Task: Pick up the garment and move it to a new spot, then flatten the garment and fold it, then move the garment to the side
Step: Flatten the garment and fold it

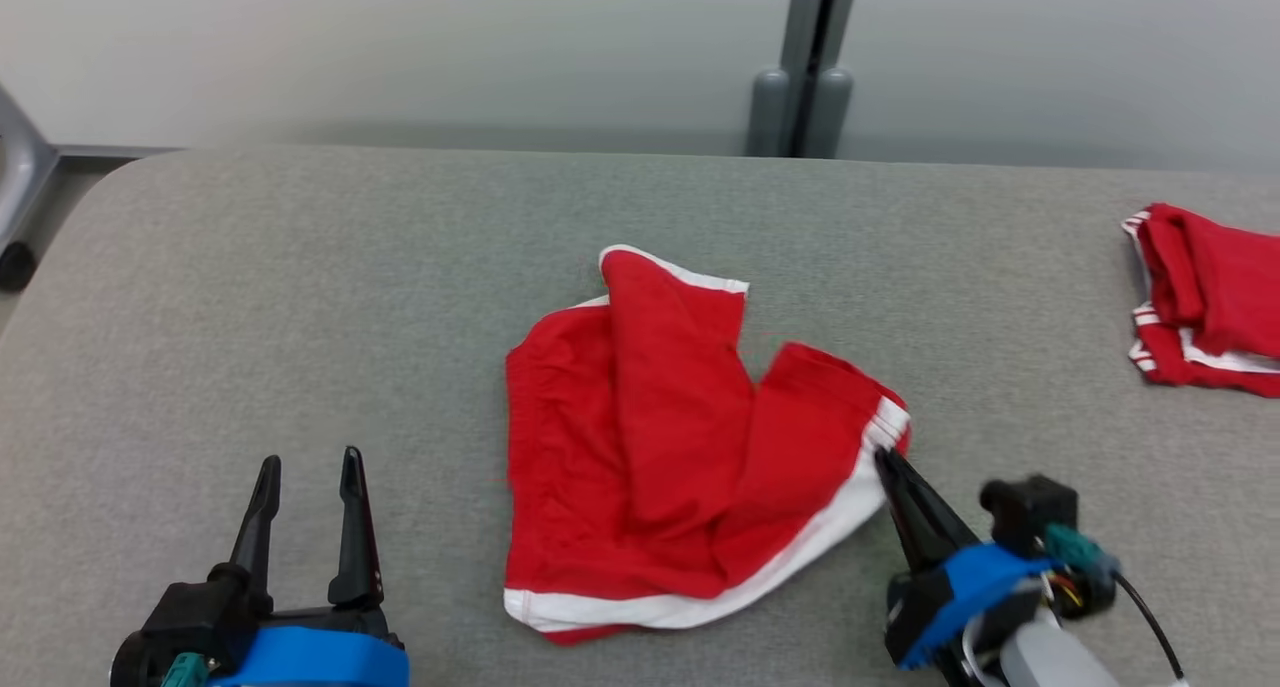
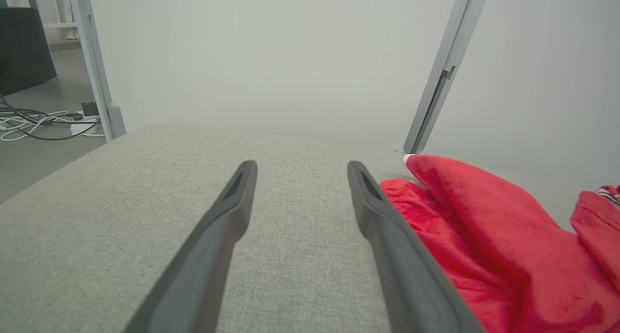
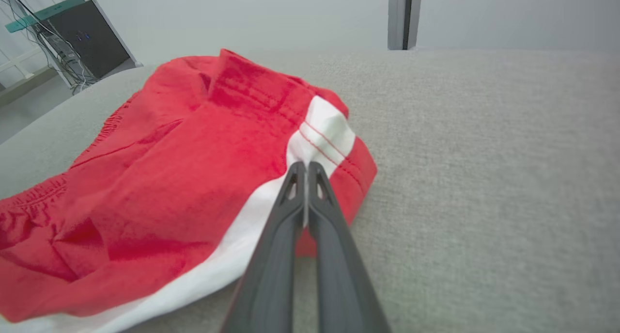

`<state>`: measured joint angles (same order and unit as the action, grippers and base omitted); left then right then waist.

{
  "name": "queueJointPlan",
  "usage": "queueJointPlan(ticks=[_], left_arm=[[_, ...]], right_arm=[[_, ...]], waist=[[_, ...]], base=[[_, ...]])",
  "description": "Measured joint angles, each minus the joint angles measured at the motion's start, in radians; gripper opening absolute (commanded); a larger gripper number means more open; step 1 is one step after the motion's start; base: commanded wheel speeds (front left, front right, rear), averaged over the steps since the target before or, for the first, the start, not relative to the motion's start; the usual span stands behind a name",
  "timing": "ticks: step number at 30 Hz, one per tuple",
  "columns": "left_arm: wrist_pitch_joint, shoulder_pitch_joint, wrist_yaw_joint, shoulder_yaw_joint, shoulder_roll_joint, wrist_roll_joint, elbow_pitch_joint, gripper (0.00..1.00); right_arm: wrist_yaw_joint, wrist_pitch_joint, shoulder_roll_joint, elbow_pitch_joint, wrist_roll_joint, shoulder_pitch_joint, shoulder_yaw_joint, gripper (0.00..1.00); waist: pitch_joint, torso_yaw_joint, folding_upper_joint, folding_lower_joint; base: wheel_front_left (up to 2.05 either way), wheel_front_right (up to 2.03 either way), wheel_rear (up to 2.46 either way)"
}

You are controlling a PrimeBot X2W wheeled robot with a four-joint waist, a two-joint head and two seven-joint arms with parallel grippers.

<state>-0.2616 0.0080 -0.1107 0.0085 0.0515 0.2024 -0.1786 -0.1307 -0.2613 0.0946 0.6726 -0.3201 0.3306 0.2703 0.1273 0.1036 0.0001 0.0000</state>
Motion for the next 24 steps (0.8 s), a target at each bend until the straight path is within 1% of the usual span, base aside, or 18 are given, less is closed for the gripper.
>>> queueJointPlan(ticks=[3,4,7,8,9,18,24], left_arm=[[0.000,0.006,0.003,0.004,0.000,0.001,0.001,1.00],[0.000,0.006,0.003,0.003,0.000,0.002,0.001,1.00],[0.000,0.006,0.004,0.005,0.000,0.004,0.002,1.00],[0.000,0.006,0.004,0.004,0.000,0.004,0.002,1.00],[0.000,0.006,0.004,0.006,-0.001,0.004,0.001,1.00],[0.000,0.013,0.001,0.020,0.000,-0.011,-0.005,1.00],[0.000,0.034,-0.004,0.038,0.000,-0.028,-0.012,1.00]], right_arm=[[0.000,0.000,-0.001,-0.092,0.008,-0.109,-0.053,0.00],[0.000,0.000,-0.005,-0.152,0.010,-0.177,-0.086,0.00],[0.000,0.004,-0.021,-0.217,-0.011,-0.266,-0.120,0.00],[0.000,0.004,-0.025,-0.235,-0.011,-0.287,-0.131,0.43],[0.000,0.004,-0.029,-0.251,-0.010,-0.301,-0.138,1.00],[0.000,0.002,-0.037,-0.436,0.052,-0.379,-0.254,1.00],[0.000,0.000,-0.041,-0.573,0.114,-0.381,-0.263,1.00]], waist=[[-0.005,-0.029,0.0000,0.0000],[-0.008,-0.045,0.0000,-0.0001],[-0.008,-0.068,0.0000,0.0000],[-0.007,-0.074,0.0000,0.0000],[-0.007,-0.080,0.0000,0.0000],[-0.032,-0.111,0.0000,0.0000],[-0.060,-0.118,-0.0001,0.0000]], base=[[0.00,0.00,0.00],[0.00,0.00,0.00],[0.00,0.00,0.00],[0.00,0.00,0.00],[0.00,0.00,0.00],[0.00,0.00,0.00],[0.00,0.00,0.00]])
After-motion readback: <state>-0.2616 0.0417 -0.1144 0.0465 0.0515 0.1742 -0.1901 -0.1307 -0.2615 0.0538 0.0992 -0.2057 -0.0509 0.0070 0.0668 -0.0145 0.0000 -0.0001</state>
